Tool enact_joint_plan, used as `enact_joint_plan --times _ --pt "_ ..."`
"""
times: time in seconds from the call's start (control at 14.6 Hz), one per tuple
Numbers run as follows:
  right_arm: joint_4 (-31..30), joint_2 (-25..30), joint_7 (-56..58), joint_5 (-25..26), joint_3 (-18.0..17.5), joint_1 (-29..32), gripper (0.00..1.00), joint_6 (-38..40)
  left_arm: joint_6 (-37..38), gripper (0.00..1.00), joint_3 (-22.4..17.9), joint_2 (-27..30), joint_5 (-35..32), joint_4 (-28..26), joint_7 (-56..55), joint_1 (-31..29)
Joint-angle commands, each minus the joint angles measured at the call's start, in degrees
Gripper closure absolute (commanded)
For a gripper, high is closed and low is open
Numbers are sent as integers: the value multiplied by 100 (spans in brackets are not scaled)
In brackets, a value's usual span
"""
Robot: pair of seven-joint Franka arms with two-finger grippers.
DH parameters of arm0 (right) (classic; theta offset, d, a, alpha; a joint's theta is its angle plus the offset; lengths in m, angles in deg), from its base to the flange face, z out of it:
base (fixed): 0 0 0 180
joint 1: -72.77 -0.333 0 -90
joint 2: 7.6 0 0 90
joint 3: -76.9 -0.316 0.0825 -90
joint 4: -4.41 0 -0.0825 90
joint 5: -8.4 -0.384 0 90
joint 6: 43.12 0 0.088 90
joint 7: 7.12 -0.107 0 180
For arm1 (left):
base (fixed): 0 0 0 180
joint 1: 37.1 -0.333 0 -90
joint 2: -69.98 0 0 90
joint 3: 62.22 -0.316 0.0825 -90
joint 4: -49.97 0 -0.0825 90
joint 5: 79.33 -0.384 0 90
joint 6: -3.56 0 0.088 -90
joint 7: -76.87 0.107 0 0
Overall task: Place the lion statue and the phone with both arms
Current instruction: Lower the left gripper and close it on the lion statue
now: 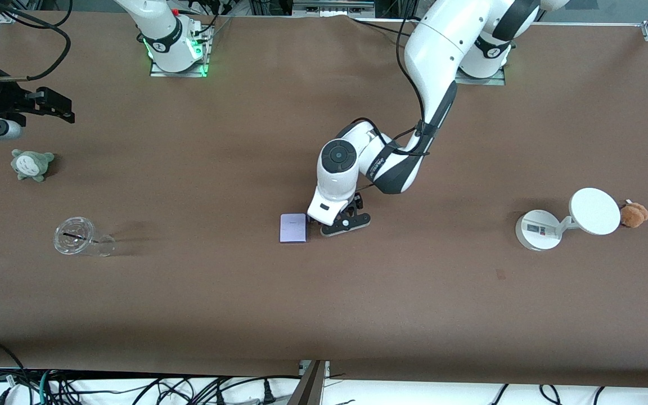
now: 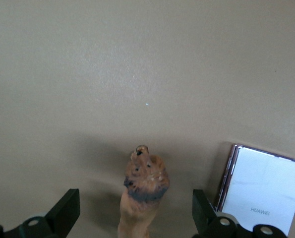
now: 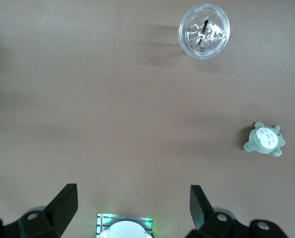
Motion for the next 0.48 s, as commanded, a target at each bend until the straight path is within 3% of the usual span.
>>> enact_joint_plan --times 0.0,0.07,0.21,0.27,0.41 --pt "143 -115 -26 -50 -5 -3 0 130 -48 1 -36 -150 -146 188 -80 32" --pt "143 -124 -27 -59 -5 -3 0 130 -57 8 -36 -168 -146 188 -71 32" --pt "143 -116 -18 -50 -5 -3 0 130 -206 12 -36 -238 -155 188 -106 49" --pt "143 -116 -9 -42 -5 -3 0 130 -206 23 -36 -247 -146 188 -89 49" --pt "143 -116 0 -15 -5 -3 0 130 -206 65 -36 -238 -137 188 -1 32"
